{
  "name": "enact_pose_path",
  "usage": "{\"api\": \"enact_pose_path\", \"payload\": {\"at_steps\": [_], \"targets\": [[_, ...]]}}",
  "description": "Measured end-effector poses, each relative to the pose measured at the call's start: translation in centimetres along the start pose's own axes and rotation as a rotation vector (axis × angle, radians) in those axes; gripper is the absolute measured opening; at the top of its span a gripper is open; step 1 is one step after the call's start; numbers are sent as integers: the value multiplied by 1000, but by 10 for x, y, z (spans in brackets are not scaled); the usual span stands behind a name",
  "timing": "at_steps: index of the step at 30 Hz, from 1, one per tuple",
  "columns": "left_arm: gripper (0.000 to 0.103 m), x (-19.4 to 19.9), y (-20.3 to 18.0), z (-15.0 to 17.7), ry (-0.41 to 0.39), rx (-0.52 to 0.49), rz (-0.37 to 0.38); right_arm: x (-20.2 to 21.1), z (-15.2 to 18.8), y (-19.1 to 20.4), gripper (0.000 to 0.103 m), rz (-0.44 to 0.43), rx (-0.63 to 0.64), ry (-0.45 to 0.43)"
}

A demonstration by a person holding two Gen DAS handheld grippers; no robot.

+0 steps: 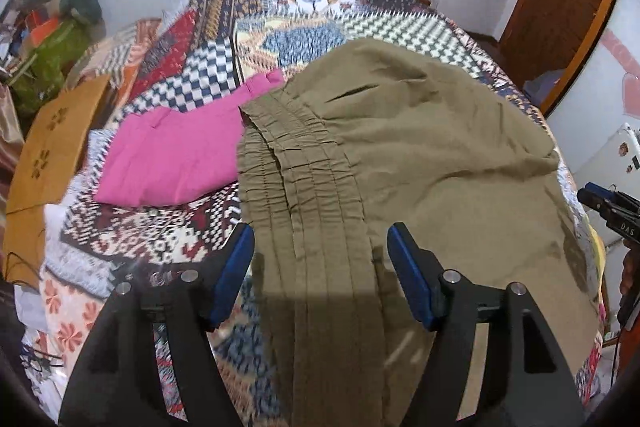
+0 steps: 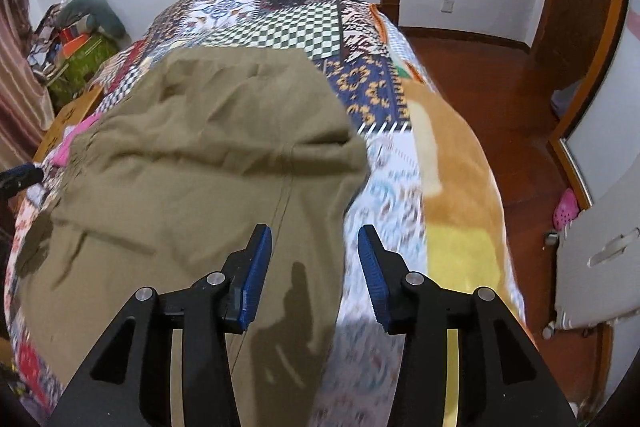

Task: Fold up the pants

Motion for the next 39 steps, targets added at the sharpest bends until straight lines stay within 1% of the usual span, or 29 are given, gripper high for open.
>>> {"api": "enact_pose_path", "payload": {"at_steps": [4,8,10,13,14,15,16,17,19,21,25,27,30,32,33,35,36,39], "targets": [[69,-29,6,-2,51,32,16,-29,-9,-7,41,7,-17,14],[69,-50,7,-1,81,30,21,-52,-8,-12,41,6,-30,47],[70,-54,5,-1,77,24,28,-65,-4,-12,41,-5,-39,65],[69,-56,5,-4,40,14,19,-65,0,-10,41,-12,-28,47],[62,-56,6,-6,31,14,18,-65,1,-8,40,-8,-12,38],[55,-57,7,-8,20,14,15,-64,2,-7,32,-2,4,31],[52,-58,8,-9,18,16,30,-63,2,-7,22,-1,13,31],[46,-59,8,-10,16,18,37,-62,3,-7,19,-4,16,34],[46,-60,5,-11,15,4,36,-60,5,-8,13,-9,20,31],[46,-62,3,-9,13,-21,26,-58,7,-8,11,-8,34,36],[45,-65,6,-8,20,-20,24,-56,13,-6,9,-12,49,52],[46,-66,7,-9,29,-10,29,-55,14,-7,9,-13,40,55],[47,-60,3,-12,33,-32,25,-53,10,-7,12,-21,33,70],[49,-56,1,-13,39,-53,22,-49,5,-8,19,-20,25,77],[52,-54,1,-15,39,-59,25,-45,1,-10,25,-34,20,69],[57,-53,3,-18,32,-53,24,-40,-5,-9,31,-34,18,39],[58,-54,5,-20,29,-45,22,-38,-10,-10,35,-31,20,23],[58,-60,9,-27,35,-19,28,-41,-26,-10,36,-43,5,-9]]}}
Point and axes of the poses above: each gripper's, at about its wrist camera, not at the fingertips, and x roughly against the way its jaws point, y to its left, z to its underside, the point moved 1 cm from there along -x, roughly the way its jaws point, and after that the axes turned 14 degrees about -y, right-handed, at the moved point
